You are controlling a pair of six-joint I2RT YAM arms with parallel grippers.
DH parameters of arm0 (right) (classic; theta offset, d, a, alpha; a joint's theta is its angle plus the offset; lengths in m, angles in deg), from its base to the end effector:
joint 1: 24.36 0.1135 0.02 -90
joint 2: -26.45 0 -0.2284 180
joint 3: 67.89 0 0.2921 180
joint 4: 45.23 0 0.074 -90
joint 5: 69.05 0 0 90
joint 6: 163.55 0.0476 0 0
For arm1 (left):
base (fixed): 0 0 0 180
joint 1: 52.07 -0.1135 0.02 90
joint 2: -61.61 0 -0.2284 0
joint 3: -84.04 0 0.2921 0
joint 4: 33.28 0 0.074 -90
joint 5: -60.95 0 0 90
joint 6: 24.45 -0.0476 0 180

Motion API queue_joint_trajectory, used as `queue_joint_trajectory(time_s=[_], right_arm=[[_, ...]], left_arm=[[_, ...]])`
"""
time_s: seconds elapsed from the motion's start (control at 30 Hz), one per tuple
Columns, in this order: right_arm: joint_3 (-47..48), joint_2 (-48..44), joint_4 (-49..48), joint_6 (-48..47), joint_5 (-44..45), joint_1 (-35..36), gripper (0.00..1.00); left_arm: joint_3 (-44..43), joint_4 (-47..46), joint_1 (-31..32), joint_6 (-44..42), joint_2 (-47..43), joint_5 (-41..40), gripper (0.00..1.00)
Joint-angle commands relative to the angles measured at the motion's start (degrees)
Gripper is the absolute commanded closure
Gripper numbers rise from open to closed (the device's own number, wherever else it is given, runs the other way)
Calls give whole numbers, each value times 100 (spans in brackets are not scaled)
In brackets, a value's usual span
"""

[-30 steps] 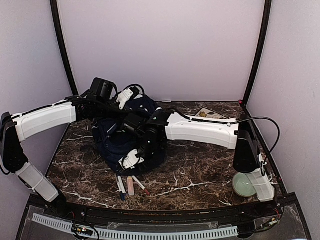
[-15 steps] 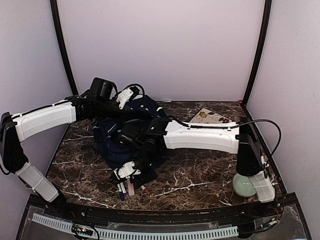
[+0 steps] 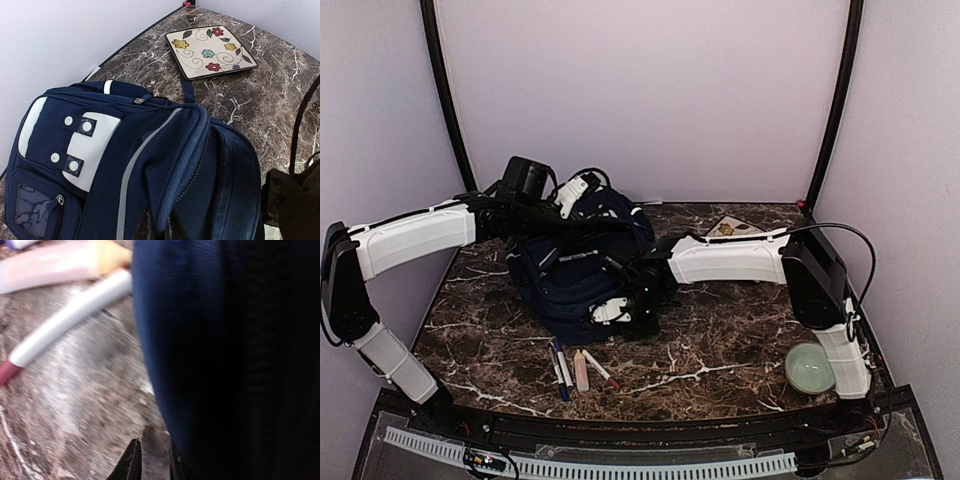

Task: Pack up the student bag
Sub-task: Move the student bag to the center of the board.

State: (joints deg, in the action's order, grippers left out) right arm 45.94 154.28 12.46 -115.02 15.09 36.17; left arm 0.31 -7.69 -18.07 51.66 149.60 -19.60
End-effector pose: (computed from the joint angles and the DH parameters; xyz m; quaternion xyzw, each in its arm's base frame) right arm 0.2327 0.4217 0.1080 -0.7714 0.6142 0.0761 0.1483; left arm 0.3340 -0.2347 0.2599 0.3878 0.7715 -0.1574 0.4793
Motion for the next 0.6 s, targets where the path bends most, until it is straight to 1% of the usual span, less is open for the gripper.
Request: queue_joint_trajectory(time_s=[0.0,0.13,0.27,0.37,0.57], right_arm=[[232,-319,-497,461,219,-252,77],[173,-513,-332,839,-856,-32,73],[160,-439,-195,1309,-1474,299,68],[176,-318,-263,1655,-1538,424,61],[384,6,-299,2094,-1343,459,59]], left_arm=[[-168,-573,-6,149,-26,258,100],[-181,-557,-7,183,14,284,100],[-186,-564,-7,190,27,276,100],[-184,-554,-7,185,41,285,100],[-194,-541,-7,189,34,299,100]])
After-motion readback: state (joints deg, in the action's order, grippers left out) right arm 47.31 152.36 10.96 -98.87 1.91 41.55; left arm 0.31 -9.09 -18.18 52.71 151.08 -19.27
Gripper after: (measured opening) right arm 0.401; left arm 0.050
